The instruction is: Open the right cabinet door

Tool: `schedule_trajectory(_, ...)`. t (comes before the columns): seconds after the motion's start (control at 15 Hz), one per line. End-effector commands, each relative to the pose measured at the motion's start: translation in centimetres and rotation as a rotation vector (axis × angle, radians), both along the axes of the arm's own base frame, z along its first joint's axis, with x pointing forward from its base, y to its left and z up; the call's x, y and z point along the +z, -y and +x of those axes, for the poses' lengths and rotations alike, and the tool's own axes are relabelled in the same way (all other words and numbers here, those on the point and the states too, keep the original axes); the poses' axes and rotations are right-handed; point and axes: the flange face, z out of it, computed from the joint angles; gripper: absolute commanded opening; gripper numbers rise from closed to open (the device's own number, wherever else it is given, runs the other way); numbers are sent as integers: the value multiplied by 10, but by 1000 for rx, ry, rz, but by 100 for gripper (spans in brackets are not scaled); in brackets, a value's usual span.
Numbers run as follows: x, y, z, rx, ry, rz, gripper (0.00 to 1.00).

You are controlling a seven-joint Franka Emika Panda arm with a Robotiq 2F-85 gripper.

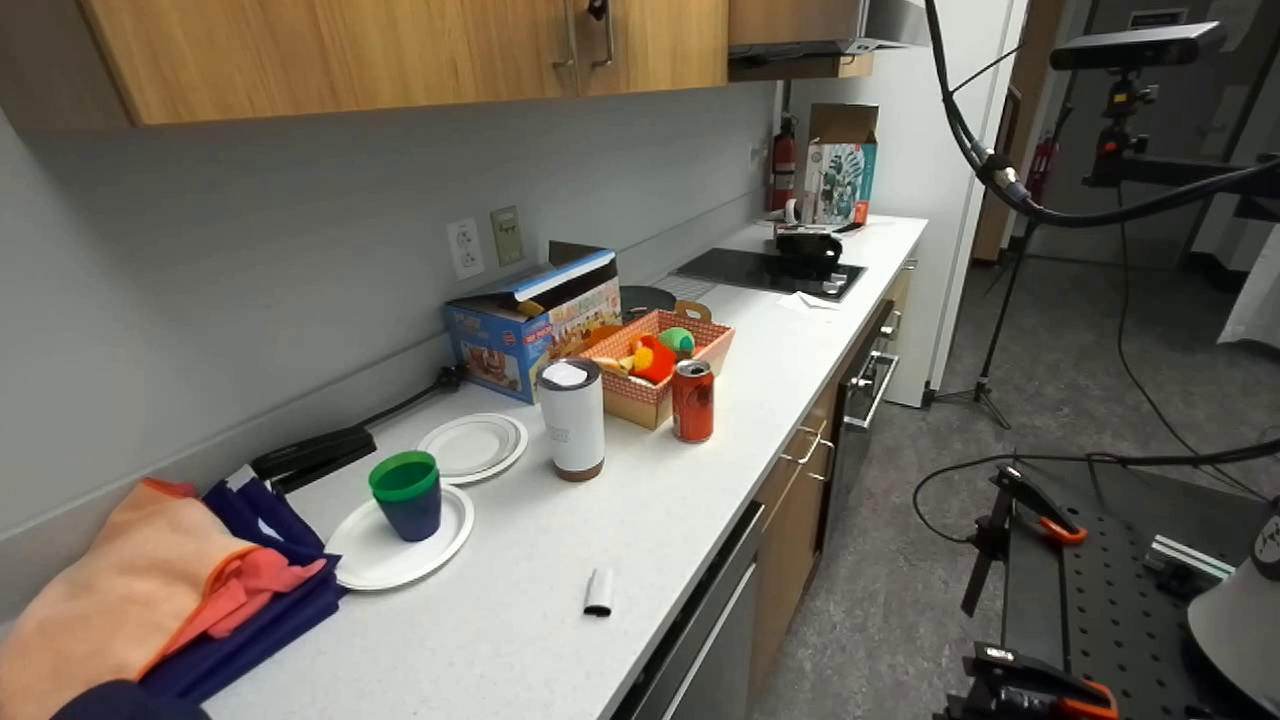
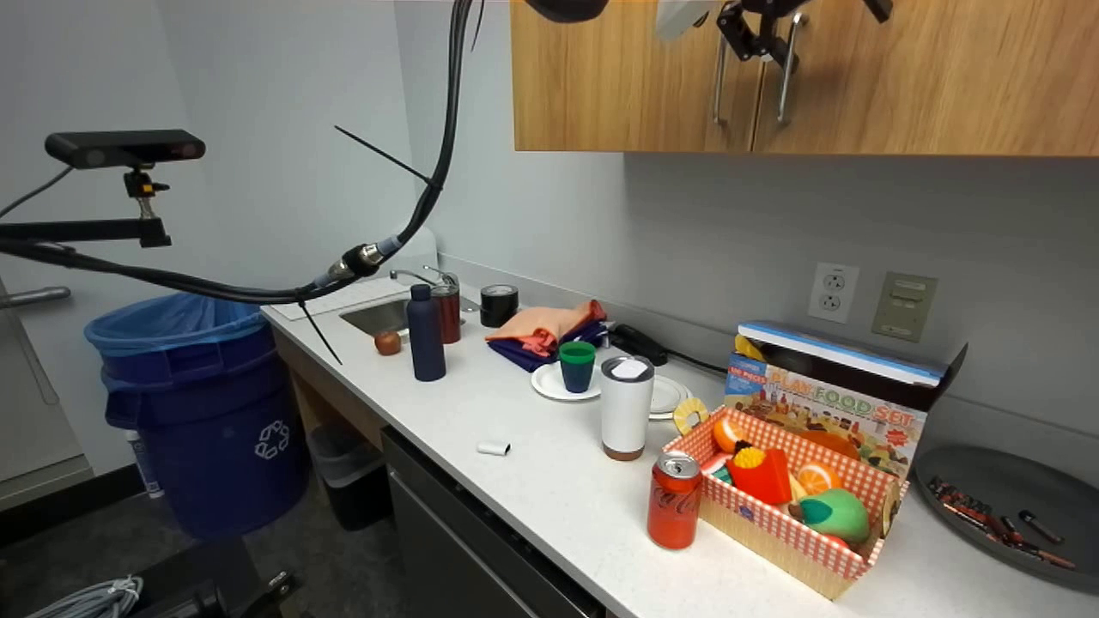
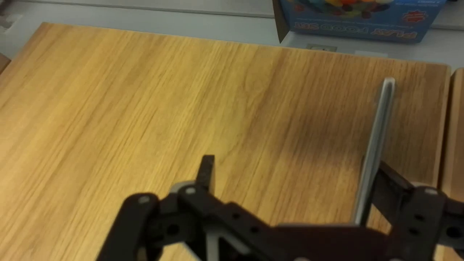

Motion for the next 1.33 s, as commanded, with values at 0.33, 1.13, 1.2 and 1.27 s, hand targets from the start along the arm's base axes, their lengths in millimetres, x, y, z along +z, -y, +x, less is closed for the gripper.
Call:
schedule_trajectory(0.33,12,-9,-14,-316,-8,-82,100)
schedule_trajectory(1.13,15,2,-79,-578,-80,-74,100)
schedule_trajectory(1.2,16,4,-86,-590,-80,-70,100)
schedule_trajectory(1.27,18,5,-96,-601,-78,-61,100)
